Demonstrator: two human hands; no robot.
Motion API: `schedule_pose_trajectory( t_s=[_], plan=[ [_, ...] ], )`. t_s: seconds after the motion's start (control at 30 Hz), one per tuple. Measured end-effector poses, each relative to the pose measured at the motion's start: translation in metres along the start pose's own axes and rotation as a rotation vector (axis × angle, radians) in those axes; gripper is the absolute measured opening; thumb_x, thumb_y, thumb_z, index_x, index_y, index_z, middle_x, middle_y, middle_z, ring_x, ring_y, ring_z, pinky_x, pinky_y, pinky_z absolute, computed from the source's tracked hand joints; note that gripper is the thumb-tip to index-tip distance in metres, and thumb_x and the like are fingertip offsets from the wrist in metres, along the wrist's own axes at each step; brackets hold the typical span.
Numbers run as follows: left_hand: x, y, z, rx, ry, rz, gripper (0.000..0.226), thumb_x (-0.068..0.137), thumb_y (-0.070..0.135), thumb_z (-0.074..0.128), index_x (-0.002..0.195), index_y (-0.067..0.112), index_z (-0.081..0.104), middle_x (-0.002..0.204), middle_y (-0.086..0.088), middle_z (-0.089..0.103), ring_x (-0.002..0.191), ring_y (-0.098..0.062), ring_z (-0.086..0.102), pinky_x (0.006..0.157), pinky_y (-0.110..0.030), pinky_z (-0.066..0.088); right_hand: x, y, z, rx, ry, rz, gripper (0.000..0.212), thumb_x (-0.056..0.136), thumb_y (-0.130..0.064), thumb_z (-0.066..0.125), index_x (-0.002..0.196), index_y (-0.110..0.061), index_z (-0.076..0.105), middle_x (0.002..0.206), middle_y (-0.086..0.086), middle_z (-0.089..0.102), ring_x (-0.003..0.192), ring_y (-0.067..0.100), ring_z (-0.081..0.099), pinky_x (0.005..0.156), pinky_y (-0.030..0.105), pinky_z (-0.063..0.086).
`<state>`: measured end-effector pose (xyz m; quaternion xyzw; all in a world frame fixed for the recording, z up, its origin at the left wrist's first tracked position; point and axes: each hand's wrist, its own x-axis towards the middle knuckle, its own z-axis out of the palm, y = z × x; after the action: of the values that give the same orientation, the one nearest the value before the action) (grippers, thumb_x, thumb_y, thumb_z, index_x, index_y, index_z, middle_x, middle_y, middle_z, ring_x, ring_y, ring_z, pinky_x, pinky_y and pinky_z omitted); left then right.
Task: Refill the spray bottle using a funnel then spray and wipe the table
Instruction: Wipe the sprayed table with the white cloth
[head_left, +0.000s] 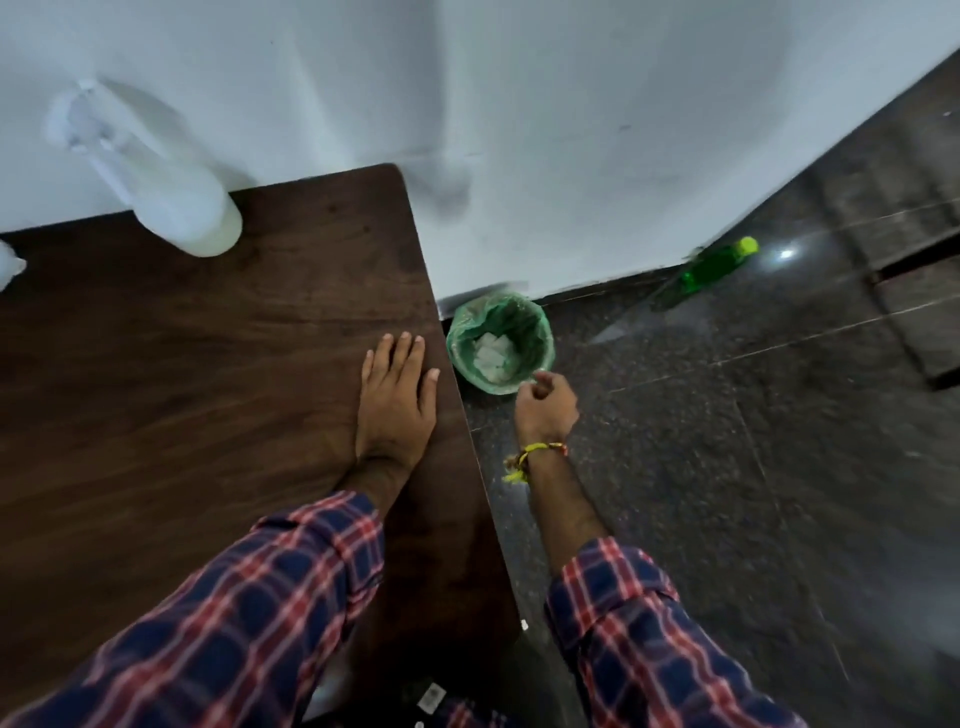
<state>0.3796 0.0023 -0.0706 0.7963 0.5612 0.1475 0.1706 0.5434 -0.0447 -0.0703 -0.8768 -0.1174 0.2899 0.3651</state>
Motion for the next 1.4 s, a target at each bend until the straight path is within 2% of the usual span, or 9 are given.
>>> schedule_pose_trajectory(
  t_s=[0.13, 0.23, 0.47, 0.57, 0.67, 0.8, 0.93, 1.07, 1.4],
  plan=[
    [-0.003, -0.003, -0.032, -0.055, -0.142, -0.008, 0.045, 0.098, 0.019, 0.048, 0.142, 0.009, 0.047, 0.147, -0.011, 0.046, 0.142, -0.029, 0.032, 0.120, -0.042, 0.017, -0.054, -0.004, -0.013, -0.039, 0.002, -0.207, 0.012, 0.086, -0.009, 0.065, 0.094, -0.007, 0.073, 0.092, 0.010, 0.074, 0.086, 0.023, 0.068, 0.077, 0.021, 0.047],
    [-0.035, -0.031, -0.065, -0.006, -0.108, 0.005, 0.039, 0.098, 0.018, 0.048, 0.135, 0.009, 0.054, 0.134, -0.012, 0.058, 0.130, -0.029, 0.049, 0.117, -0.044, 0.025, -0.093, -0.008, -0.001, -0.040, 0.068, -0.323, 0.011, 0.089, -0.011, 0.062, 0.092, -0.007, 0.072, 0.090, 0.012, 0.073, 0.085, 0.029, 0.067, 0.078, 0.033, 0.049],
    [-0.142, -0.172, -0.156, 0.066, -0.178, -0.115, 0.043, 0.094, 0.032, 0.033, 0.116, 0.020, 0.068, 0.095, -0.003, 0.074, 0.088, -0.023, 0.069, 0.082, -0.034, 0.051, -0.221, -0.019, 0.086, -0.034, 0.040, -0.485, 0.040, 0.091, -0.033, 0.047, 0.064, -0.005, 0.052, 0.060, 0.015, 0.056, 0.061, 0.036, 0.056, 0.057, 0.037, 0.037],
    [-0.172, -0.231, -0.201, 0.067, -0.214, -0.287, 0.039, 0.103, 0.032, 0.031, 0.133, 0.025, 0.054, 0.108, -0.008, 0.069, 0.102, -0.027, 0.063, 0.094, -0.037, 0.042, -0.279, -0.024, 0.124, -0.045, -0.034, -0.515, 0.044, 0.091, -0.032, 0.054, 0.054, -0.012, 0.039, 0.048, 0.002, 0.037, 0.049, 0.027, 0.042, 0.054, 0.032, 0.031],
    [-0.193, -0.280, -0.239, 0.010, -0.180, -0.405, 0.039, 0.104, 0.034, 0.027, 0.136, 0.026, 0.049, 0.116, -0.009, 0.065, 0.109, -0.026, 0.059, 0.101, -0.039, 0.040, -0.323, -0.026, 0.154, -0.071, -0.095, -0.527, 0.047, 0.091, -0.026, 0.065, 0.053, -0.014, 0.039, 0.047, -0.001, 0.037, 0.048, 0.023, 0.041, 0.056, 0.030, 0.032],
    [-0.213, -0.336, -0.258, -0.014, -0.164, -0.443, 0.040, 0.104, 0.034, 0.028, 0.135, 0.023, 0.052, 0.131, -0.002, 0.059, 0.119, -0.020, 0.054, 0.105, -0.035, 0.037, -0.358, -0.025, 0.182, -0.107, -0.160, -0.495, 0.039, 0.094, -0.024, 0.061, 0.063, -0.001, 0.053, 0.058, 0.010, 0.054, 0.058, 0.028, 0.052, 0.060, 0.031, 0.036],
    [-0.221, -0.361, -0.262, -0.025, -0.223, -0.460, 0.041, 0.104, 0.035, 0.031, 0.140, 0.023, 0.047, 0.144, 0.002, 0.048, 0.132, -0.016, 0.042, 0.110, -0.032, 0.030, -0.380, -0.030, 0.195, -0.237, -0.285, -0.477, 0.014, 0.095, -0.011, 0.055, 0.092, -0.003, 0.066, 0.088, 0.015, 0.070, 0.090, 0.034, 0.064, 0.075, 0.031, 0.042],
    [-0.218, -0.358, -0.267, -0.017, -0.270, -0.470, 0.044, 0.103, 0.038, 0.032, 0.143, 0.023, 0.042, 0.149, 0.000, 0.041, 0.136, -0.018, 0.037, 0.111, -0.037, 0.030, -0.386, -0.034, 0.201, -0.367, -0.386, -0.509, 0.021, 0.093, -0.012, 0.057, 0.112, -0.006, 0.063, 0.108, 0.015, 0.070, 0.106, 0.033, 0.062, 0.087, 0.033, 0.045],
    [-0.216, -0.350, -0.278, -0.039, -0.406, -0.517, 0.049, 0.101, 0.040, 0.037, 0.146, 0.020, 0.038, 0.152, -0.003, 0.038, 0.140, -0.020, 0.034, 0.115, -0.040, 0.028, -0.362, -0.050, 0.200, -0.592, -0.555, -0.477, 0.029, 0.093, -0.021, 0.059, 0.118, -0.006, 0.063, 0.118, 0.013, 0.067, 0.115, 0.031, 0.060, 0.095, 0.033, 0.044]
  ],
)
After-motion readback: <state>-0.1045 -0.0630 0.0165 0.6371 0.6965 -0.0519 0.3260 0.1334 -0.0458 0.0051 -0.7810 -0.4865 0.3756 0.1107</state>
